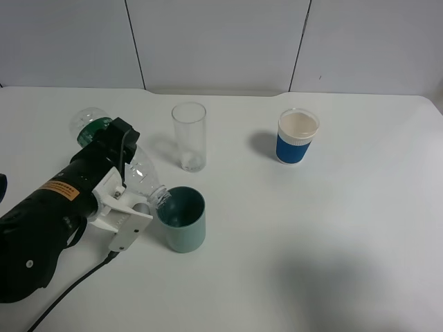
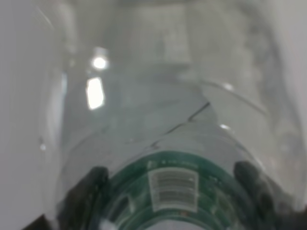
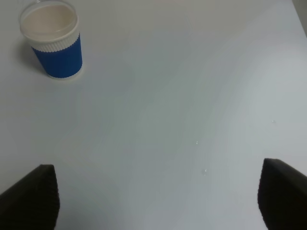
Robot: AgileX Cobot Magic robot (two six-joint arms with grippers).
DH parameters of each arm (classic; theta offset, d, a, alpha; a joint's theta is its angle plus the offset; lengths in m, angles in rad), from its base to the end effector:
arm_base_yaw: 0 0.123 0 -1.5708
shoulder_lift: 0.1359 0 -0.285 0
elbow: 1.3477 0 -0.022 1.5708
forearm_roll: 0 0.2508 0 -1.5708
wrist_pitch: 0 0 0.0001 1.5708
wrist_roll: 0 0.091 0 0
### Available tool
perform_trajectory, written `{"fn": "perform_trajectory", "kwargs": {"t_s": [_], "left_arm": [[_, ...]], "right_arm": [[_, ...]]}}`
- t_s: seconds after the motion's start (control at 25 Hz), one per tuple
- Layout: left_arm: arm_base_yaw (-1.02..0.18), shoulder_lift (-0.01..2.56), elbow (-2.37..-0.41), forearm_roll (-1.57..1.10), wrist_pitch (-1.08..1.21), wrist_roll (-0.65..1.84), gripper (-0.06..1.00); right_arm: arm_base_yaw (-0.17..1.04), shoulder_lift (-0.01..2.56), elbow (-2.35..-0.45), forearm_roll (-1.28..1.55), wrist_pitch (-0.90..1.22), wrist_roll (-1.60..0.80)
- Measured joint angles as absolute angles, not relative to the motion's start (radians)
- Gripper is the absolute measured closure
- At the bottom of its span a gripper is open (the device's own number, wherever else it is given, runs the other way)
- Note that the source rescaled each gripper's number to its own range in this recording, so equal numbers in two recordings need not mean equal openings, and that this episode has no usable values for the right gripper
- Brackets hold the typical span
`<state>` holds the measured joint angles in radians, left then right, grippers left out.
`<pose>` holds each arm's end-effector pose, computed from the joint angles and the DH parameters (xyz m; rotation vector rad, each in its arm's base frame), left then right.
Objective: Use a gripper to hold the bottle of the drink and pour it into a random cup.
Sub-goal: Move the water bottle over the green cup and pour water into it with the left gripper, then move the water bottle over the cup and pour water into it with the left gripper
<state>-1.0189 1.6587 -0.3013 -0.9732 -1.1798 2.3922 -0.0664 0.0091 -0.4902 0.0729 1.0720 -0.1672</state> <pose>0.1714 -0.1458 0.1486 1.8358 0.8654 1.3877 -0.0025 0.0060 0.2739 -0.1075 2.0699 -0.0556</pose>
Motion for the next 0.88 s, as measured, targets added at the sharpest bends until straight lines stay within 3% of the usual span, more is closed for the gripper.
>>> {"fn": "perform_trajectory", "kwargs": {"t_s": [0.6,0.88], "left_arm": [[-1.019,1.659,-0.322,-0.972,-1.169,2.251,0.93],[-1.019,1.659,-0.322,-0.97,-1.154,1.988,0.93]], "right_arm": [[-0.066,0.009,-0.49,0.073,1.072,-0.167],[-0.066,0.009,-0.49,0.073,1.072,-0.167]]}}
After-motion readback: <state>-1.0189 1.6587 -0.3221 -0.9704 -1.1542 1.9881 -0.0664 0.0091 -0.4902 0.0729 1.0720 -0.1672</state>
